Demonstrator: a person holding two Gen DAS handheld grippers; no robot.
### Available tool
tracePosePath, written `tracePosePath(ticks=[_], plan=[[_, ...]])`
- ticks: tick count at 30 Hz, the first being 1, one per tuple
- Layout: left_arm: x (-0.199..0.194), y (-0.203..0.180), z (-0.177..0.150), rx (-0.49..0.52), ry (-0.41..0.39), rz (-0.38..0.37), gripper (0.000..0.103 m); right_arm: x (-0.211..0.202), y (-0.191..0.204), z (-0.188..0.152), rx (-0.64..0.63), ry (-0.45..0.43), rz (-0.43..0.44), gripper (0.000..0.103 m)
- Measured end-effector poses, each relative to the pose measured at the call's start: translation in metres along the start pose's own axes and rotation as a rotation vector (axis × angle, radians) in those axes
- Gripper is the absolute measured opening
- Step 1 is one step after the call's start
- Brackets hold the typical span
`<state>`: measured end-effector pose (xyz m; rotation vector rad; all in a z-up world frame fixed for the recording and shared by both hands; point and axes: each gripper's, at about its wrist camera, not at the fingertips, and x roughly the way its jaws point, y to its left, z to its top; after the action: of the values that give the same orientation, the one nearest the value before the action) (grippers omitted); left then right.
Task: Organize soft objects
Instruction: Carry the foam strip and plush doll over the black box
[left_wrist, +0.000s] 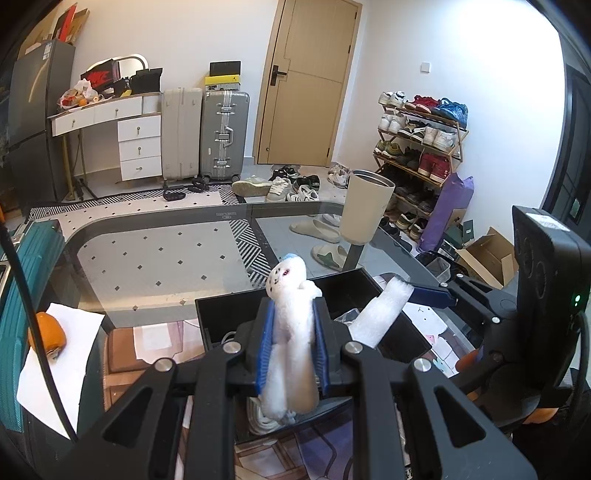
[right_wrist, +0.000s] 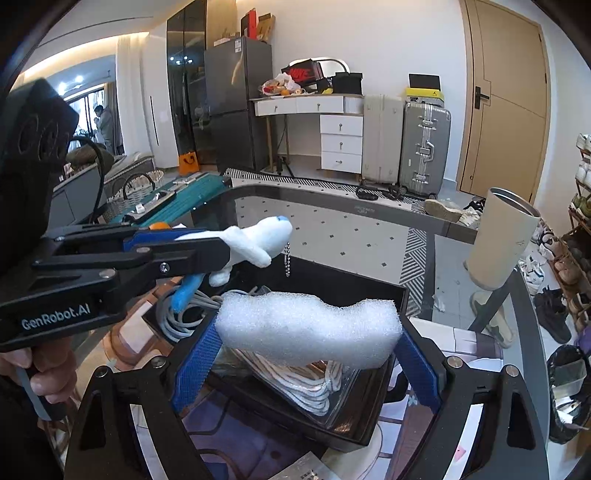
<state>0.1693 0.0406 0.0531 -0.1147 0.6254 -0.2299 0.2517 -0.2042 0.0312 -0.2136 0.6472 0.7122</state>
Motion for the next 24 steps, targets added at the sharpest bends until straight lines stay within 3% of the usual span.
tracePosePath(ticks=[12,18,24], plan=[[0.011,0.002,0.004,0.014,0.023,-0.022,0.018,0.020,-0.001,0.004,-0.018,0.029,-0.018,0.091],[0.018,0.003,0.003,0.022,0.042,-0.039,0.018,0.019,0.000,0.003,-0.030,0.036,-0.007,0.098],[0.018,0.002,0.005,0.030,0.047,-0.042,0.018,0.012,-0.006,-0.001,-0.018,0.038,-0.021,0.098]])
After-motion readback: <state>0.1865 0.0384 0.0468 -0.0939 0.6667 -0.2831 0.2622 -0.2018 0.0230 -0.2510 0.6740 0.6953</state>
